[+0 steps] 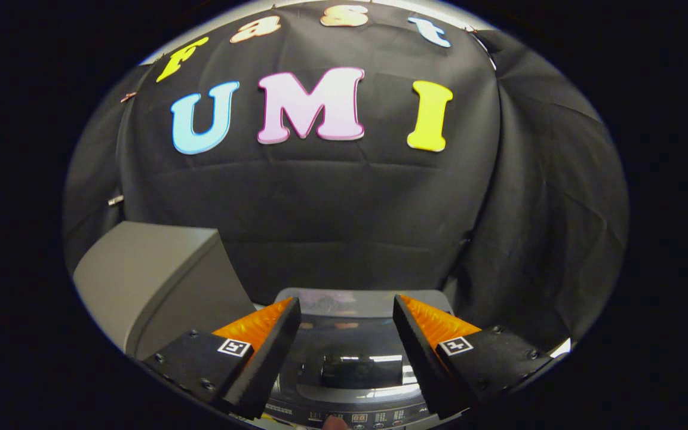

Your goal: Put the clothes into the washing machine and then close the washing machine lid.

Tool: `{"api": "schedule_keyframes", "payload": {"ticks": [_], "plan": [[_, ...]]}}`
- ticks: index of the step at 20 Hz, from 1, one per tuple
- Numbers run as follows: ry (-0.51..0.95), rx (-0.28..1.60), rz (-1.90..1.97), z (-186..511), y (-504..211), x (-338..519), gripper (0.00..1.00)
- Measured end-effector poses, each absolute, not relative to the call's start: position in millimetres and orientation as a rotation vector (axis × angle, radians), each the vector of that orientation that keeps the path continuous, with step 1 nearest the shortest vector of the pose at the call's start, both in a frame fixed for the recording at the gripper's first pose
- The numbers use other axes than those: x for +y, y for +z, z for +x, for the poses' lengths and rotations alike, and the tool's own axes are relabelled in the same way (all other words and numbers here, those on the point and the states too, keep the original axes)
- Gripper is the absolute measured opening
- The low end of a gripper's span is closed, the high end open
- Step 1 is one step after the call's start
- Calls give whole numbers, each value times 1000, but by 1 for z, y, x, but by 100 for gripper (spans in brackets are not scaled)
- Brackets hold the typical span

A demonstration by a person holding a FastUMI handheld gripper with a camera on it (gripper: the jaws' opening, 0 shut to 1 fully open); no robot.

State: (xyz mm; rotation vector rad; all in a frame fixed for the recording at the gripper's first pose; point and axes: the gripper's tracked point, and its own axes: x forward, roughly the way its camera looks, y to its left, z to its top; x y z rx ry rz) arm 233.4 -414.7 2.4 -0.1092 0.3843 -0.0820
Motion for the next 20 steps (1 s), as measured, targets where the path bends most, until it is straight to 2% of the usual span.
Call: {"api": "schedule_keyframes", "payload": {"ticks": [6,20], "plan": [[-37,220,-117,227,76,-397,98],[-37,15,-91,194,176,-387,98]]}}
